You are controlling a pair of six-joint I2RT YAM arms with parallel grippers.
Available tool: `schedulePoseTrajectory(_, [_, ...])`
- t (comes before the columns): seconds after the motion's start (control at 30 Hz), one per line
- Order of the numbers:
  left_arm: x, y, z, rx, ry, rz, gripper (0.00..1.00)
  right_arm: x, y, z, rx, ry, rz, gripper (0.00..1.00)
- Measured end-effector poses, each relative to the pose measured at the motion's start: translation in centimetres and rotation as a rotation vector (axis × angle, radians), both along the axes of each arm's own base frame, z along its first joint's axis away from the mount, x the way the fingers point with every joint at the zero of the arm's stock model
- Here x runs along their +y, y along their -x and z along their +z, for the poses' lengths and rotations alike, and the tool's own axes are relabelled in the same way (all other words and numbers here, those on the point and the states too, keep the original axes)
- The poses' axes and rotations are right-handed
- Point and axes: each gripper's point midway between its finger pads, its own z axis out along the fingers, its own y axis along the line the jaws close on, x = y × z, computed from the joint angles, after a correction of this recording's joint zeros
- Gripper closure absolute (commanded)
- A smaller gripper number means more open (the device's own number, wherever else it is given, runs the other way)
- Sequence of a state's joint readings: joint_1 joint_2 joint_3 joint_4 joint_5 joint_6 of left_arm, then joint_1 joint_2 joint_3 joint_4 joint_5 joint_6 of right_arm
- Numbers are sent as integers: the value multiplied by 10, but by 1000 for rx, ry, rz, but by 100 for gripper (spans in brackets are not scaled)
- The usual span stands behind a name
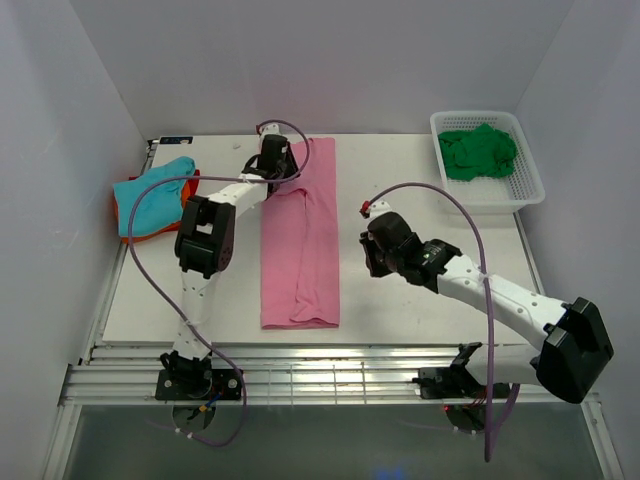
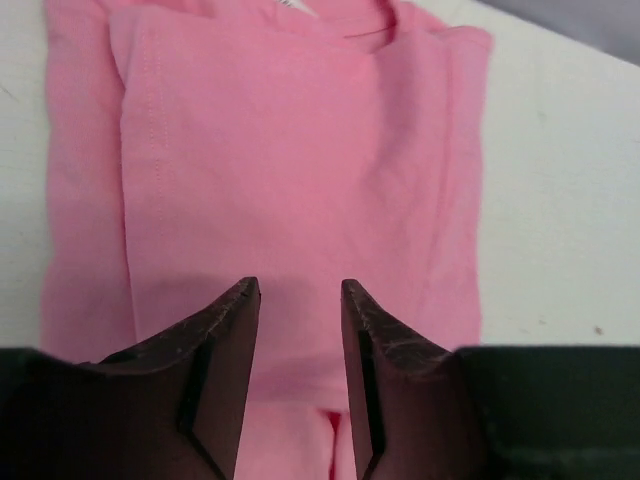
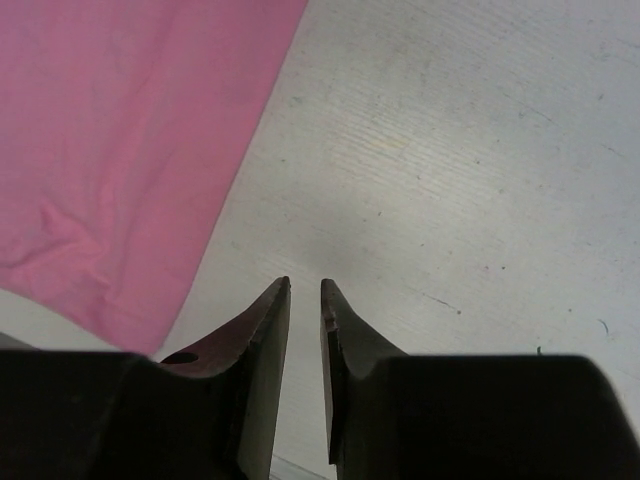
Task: Fold and stack the t-shirts
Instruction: Fold the tshirt
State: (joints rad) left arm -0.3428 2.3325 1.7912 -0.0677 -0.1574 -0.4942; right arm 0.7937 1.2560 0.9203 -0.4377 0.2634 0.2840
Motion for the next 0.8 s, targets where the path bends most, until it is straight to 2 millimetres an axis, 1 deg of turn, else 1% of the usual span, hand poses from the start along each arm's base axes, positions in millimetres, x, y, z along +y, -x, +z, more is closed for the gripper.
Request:
schedulePoseTrajectory(0.03, [-2, 5, 11, -19, 2, -9, 44, 4, 5, 1, -3, -8, 15, 74])
schedulePoseTrajectory(0.07, [-4, 10, 27, -42, 5, -19, 44, 8, 9, 2, -5, -15, 29, 74])
schedulePoseTrajectory(0.1, [-6, 13, 41, -67, 16, -23, 41, 13, 14, 2, -7, -22, 43, 74])
schedulePoseTrajectory(0.17, [-11, 25, 79, -132, 33, -44, 40, 20, 21, -2, 1, -28, 63, 73])
schedulePoseTrajectory(0.27, [-16, 44, 138, -233, 64, -65, 40, 27, 34, -17, 34, -16, 88, 72])
schedulePoseTrajectory(0.33, [-15, 64, 161, -264, 76, -74, 41, 30, 41, -26, 53, -8, 98, 70])
schedulePoseTrajectory(0.37, [-14, 75, 166, -265, 80, -75, 42, 31, 44, -32, 64, -5, 100, 69])
schedulePoseTrajectory(0.4, [-11, 87, 166, -258, 81, -72, 42, 32, 47, -37, 75, -1, 103, 69])
schedulePoseTrajectory(0.43, [-7, 99, 160, -240, 73, -64, 42, 33, 49, -43, 85, 2, 107, 67])
schedulePoseTrajectory(0.47, [-2, 112, 149, -210, 63, -50, 42, 34, 52, -47, 96, 3, 111, 67])
schedulePoseTrajectory(0.5, [3, 126, 132, -166, 49, -39, 42, 35, 54, -52, 108, 4, 114, 66])
schedulePoseTrajectory(0.53, [10, 140, 113, -126, 32, -22, 42, 37, 56, -55, 116, 2, 119, 66])
schedulePoseTrajectory(0.57, [17, 156, 90, -65, 8, -4, 42, 38, 56, -57, 119, 0, 121, 66])
schedulePoseTrajectory(0.63, [32, 193, 42, 62, -47, 21, 42, 43, 56, -60, 125, -12, 129, 66])
schedulePoseTrajectory(0.67, [41, 212, 21, 125, -79, 35, 42, 46, 57, -60, 126, -20, 135, 66])
schedulePoseTrajectory(0.7, [48, 229, 6, 176, -107, 47, 42, 48, 57, -60, 127, -26, 139, 66])
schedulePoseTrajectory(0.73, [55, 246, -6, 222, -131, 58, 42, 52, 57, -61, 128, -36, 144, 66])
schedulePoseTrajectory(0.77, [60, 261, -14, 255, -150, 66, 42, 55, 57, -62, 130, -44, 150, 66])
schedulePoseTrajectory(0.8, [64, 272, -16, 275, -159, 75, 42, 58, 58, -63, 135, -50, 155, 66])
